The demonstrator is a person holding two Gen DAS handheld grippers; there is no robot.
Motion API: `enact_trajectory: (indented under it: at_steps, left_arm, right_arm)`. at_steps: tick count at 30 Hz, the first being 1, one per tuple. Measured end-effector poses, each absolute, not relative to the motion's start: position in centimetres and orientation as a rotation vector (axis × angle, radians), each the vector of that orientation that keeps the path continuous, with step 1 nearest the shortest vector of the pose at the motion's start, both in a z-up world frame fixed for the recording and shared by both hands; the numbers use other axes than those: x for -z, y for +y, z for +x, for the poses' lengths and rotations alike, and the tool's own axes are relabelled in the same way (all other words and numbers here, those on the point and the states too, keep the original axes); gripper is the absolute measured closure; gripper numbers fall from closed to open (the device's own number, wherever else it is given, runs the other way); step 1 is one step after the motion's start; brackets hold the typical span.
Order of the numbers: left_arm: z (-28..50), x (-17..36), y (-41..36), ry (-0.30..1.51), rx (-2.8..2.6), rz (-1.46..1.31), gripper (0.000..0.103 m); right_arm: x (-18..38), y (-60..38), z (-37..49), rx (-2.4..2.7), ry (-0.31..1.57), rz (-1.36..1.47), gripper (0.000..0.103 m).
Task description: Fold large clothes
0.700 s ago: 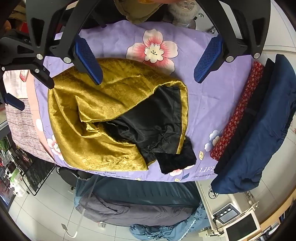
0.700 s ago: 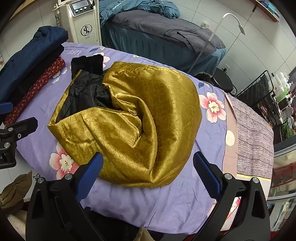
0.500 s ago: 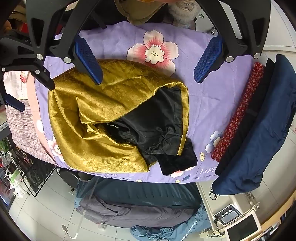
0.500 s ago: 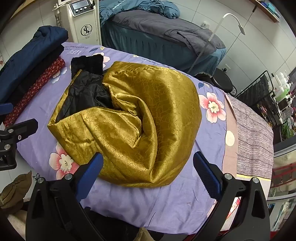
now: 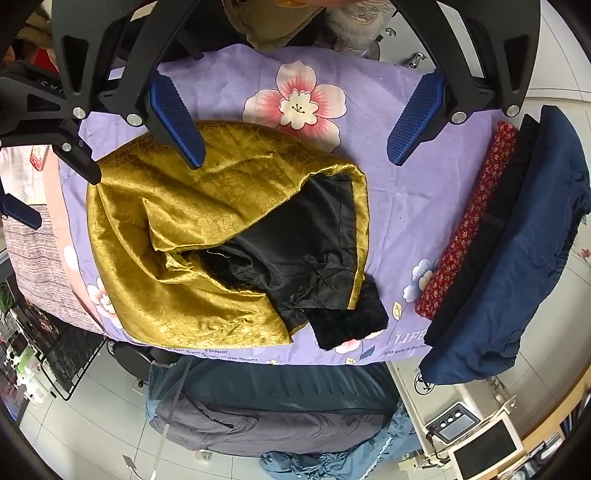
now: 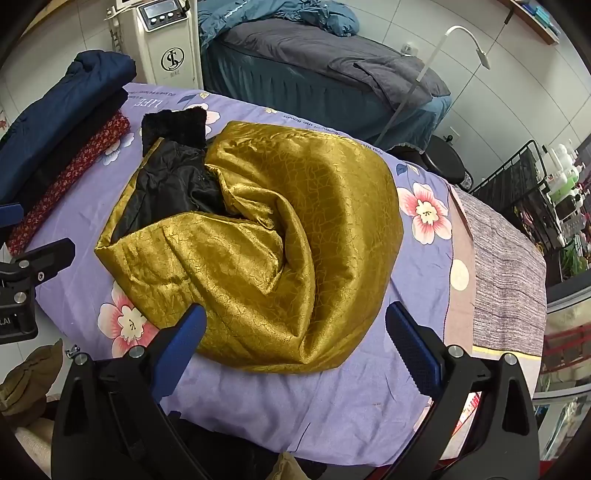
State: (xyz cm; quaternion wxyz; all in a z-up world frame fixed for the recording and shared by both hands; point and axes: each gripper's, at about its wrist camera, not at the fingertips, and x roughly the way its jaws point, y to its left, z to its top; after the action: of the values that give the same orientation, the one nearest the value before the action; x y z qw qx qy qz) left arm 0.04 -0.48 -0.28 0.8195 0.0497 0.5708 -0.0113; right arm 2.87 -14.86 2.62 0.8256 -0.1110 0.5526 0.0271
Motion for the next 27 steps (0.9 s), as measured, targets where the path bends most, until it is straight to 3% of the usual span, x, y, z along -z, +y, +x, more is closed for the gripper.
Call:
enact_trajectory:
  at_steps: [27]
  left_arm:
    - [0.03, 1.16, -0.50, 1.249, 0.020, 0.123, 0.006]
  right_arm:
    - [-2.41, -14.77, 2.76, -0.057, 1.176, -0.237, 0.007]
